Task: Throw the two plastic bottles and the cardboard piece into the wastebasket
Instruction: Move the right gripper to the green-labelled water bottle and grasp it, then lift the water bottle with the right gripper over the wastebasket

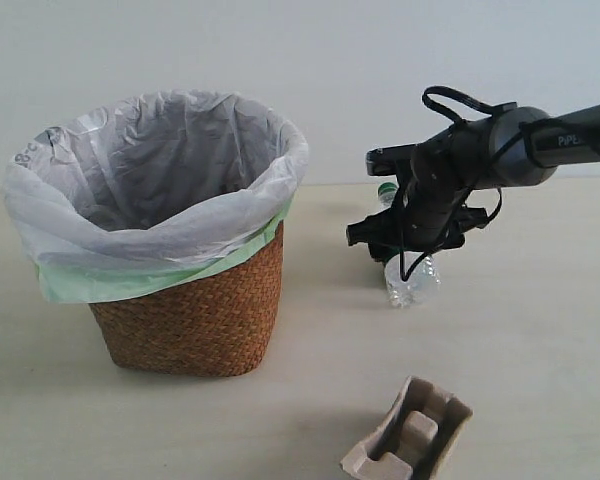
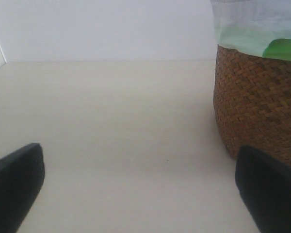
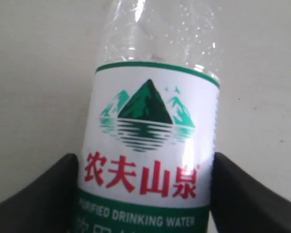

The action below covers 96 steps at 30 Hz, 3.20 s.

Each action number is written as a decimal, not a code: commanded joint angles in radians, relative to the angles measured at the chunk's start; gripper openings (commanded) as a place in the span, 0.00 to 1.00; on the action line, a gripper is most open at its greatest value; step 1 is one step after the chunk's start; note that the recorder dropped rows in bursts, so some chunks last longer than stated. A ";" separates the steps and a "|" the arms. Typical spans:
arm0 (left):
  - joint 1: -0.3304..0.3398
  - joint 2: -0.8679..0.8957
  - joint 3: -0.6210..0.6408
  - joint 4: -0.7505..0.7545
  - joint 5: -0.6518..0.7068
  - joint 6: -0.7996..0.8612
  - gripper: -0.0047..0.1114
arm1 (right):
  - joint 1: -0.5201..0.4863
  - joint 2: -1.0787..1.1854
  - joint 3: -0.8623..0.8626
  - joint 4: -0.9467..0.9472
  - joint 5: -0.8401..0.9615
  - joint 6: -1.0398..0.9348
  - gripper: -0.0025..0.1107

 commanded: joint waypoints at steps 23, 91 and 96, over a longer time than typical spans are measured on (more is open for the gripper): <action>-0.007 -0.003 -0.004 -0.002 -0.008 -0.009 0.97 | 0.009 -0.476 -0.005 -0.026 0.194 -0.182 0.02; -0.007 -0.003 -0.004 -0.002 -0.008 -0.009 0.97 | 0.454 -0.729 -0.005 -0.146 0.414 -1.318 0.02; -0.007 -0.003 -0.004 -0.002 -0.008 -0.009 0.97 | 0.454 -0.729 -0.005 -0.670 0.680 -1.027 0.02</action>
